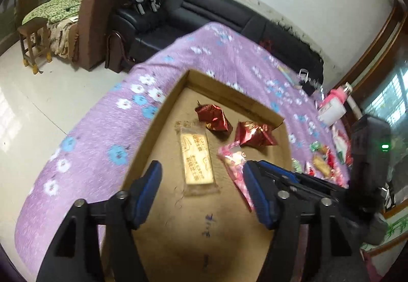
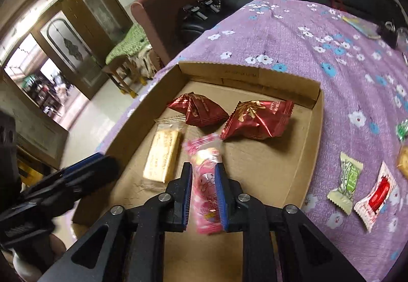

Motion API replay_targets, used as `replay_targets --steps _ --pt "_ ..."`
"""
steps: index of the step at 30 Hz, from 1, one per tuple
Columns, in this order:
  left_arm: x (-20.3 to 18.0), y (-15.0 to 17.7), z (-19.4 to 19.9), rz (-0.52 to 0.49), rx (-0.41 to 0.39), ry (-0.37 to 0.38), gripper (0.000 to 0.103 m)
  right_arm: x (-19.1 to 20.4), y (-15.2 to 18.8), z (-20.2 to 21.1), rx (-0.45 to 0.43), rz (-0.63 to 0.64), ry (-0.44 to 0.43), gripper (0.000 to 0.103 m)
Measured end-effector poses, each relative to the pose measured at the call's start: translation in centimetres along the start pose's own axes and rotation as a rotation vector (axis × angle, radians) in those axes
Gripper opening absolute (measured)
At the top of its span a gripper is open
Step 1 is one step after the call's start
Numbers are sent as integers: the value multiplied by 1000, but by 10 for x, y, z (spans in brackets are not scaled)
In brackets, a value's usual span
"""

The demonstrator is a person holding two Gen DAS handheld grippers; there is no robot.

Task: Organize snacks

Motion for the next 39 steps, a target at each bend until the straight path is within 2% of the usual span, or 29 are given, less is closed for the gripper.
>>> replay_targets --steps 2,6,8,10,14,20,23,27,31,32,34,35,39 --pt "8 6 13 40 -30 -14 81 -4 3 17 -46 -10 -8 32" --pt "8 16 30 57 -59 0 81 -22 12 73 -171 -51 -1 49" --pt "-1 22 38 39 -73 17 81 -37 16 105 -230 -57 55 60" --pt "-16 28 44 1 -76 34 81 -54 25 138 -276 -59 139 64" --pt "-51 38 44 -89 -67 48 81 -107 50 188 -311 -129 278 64" --pt "-112 60 45 -216 -41 89 81 -171 86 237 -378 -275 334 64" --pt "-139 69 44 -274 -27 101 81 -192 93 251 -404 -319 333 64" --pt "-166 80 40 -333 -1 90 81 -219 89 251 -394 -339 340 64" --pt "-192 84 32 -384 16 60 81 -235 91 233 -368 -311 320 63" --pt "-197 85 31 -390 19 53 81 -236 92 226 -344 -291 324 55" --pt "-212 84 23 -414 25 40 81 -226 93 218 -295 -224 374 51" --pt "-218 83 19 -424 27 39 80 -219 92 216 -273 -183 368 48" --pt "-261 81 -13 -525 32 26 80 -210 96 213 -256 -172 300 47"
Point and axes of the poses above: each gripper's, at about its wrist camera, not at the fingertips, and z roughly against the way its jaws point, x to its left, y to its underside, the point moved 1 cm from there along -z, roughly the way its jaws point, and after that the axes turned 14 degrees about -y, right-handed, at the moved point
